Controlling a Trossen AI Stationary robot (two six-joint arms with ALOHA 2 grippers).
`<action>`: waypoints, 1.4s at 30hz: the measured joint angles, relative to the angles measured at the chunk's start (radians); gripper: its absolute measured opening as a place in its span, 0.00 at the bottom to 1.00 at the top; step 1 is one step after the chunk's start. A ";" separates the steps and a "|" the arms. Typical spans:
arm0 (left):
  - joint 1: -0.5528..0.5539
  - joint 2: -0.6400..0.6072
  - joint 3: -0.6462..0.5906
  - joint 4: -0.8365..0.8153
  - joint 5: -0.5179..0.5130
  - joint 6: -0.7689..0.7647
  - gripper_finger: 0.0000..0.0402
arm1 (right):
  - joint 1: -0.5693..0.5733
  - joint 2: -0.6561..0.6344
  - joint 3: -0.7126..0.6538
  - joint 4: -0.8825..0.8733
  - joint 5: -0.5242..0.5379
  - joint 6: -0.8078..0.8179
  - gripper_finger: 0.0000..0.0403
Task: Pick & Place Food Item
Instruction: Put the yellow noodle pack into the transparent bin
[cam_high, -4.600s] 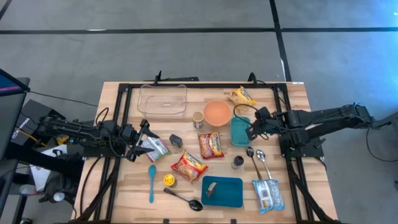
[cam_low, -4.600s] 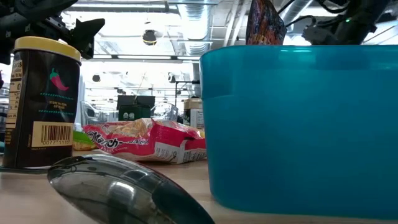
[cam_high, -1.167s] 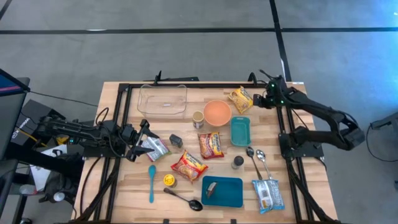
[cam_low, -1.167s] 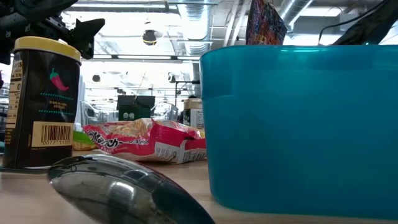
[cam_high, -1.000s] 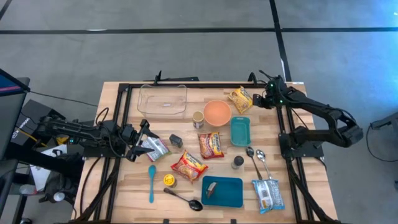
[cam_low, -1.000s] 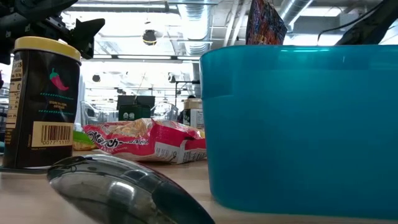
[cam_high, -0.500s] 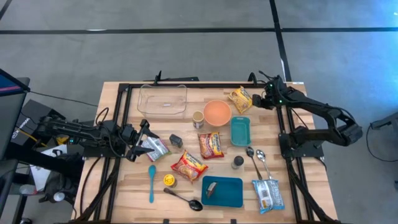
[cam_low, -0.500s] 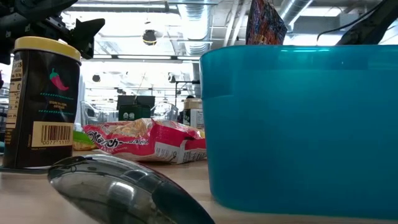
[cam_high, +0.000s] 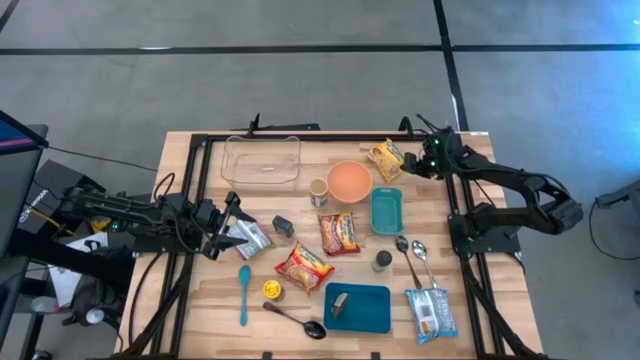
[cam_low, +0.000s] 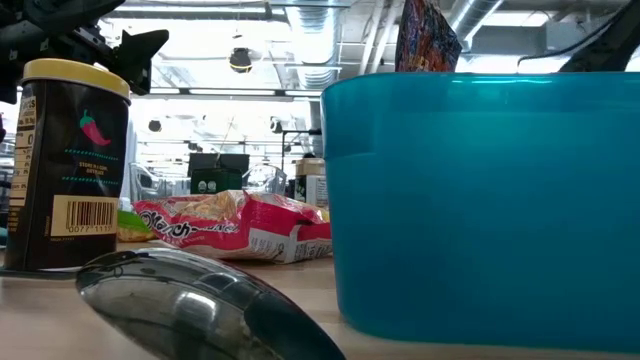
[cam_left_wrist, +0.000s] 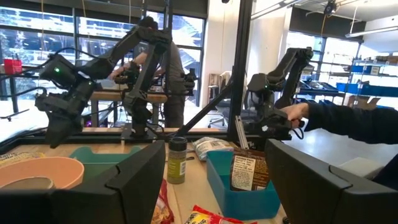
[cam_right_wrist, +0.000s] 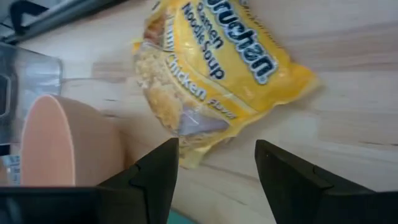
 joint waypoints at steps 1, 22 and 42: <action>0.000 0.000 0.000 0.000 0.000 0.000 0.67 | -0.006 0.000 -0.011 0.014 -0.003 0.001 0.50; 0.000 0.000 0.000 0.000 0.000 0.000 0.67 | -0.041 0.000 -0.038 0.042 -0.007 0.024 0.48; 0.000 0.000 0.000 0.000 0.000 0.000 0.67 | -0.030 0.000 -0.038 0.108 -0.007 0.091 0.45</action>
